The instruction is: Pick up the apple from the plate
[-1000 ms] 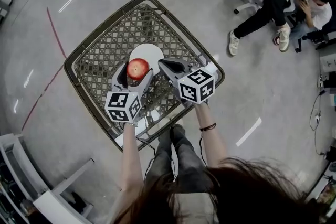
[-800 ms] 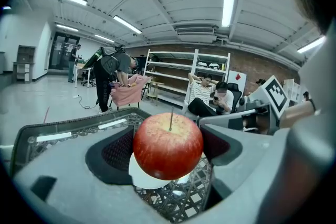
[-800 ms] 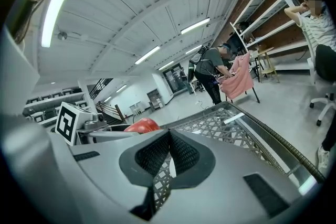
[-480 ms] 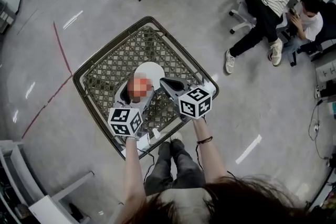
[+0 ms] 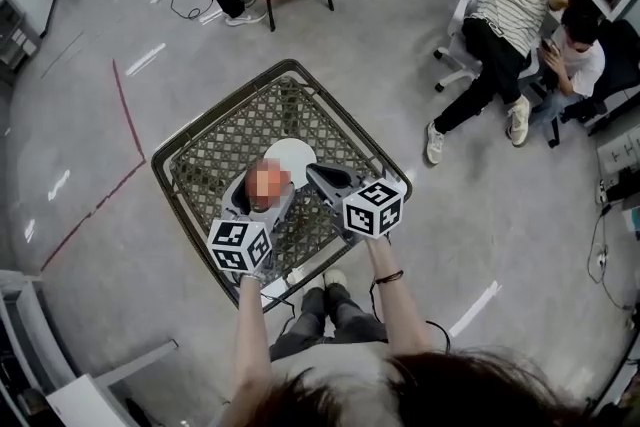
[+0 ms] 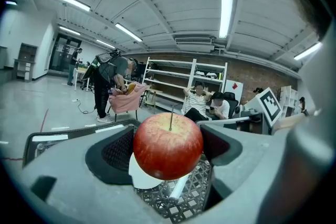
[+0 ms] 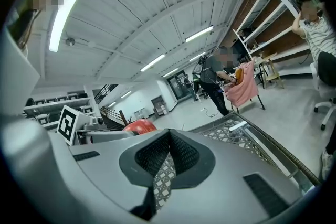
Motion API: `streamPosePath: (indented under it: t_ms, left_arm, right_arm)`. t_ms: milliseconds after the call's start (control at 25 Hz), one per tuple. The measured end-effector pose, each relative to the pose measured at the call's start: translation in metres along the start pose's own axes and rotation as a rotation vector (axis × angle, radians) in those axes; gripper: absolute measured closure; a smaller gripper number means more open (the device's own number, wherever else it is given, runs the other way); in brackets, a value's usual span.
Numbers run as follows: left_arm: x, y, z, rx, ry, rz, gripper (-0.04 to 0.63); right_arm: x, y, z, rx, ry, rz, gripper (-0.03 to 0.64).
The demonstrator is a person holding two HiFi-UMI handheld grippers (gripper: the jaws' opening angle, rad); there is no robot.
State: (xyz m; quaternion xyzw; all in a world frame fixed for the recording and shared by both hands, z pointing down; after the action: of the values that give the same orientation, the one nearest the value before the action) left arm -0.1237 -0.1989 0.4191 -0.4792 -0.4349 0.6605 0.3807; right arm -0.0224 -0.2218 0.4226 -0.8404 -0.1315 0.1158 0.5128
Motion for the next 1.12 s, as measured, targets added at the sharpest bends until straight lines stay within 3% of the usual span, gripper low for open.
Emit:
streamPosePath:
  t_ms: [1120]
  left_arm:
    - [0.057,0.044,-0.030,-0.018,-0.057,-0.099,0.195]
  right_arm:
    - [0.015,0.037,0.064,0.100,0.121,-0.052,0.607]
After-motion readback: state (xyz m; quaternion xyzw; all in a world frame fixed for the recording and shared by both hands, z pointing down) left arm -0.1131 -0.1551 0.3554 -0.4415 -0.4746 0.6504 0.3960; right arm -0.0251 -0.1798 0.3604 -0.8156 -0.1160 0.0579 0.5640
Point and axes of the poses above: the fingertips, and each gripper's own axes: x backward along the fingers, z to its left, y out of its top, the point moved 2 cm from there along x, backward along the fingers, and after that the axes turned 14 degrees about y, right-handed, at the moved point
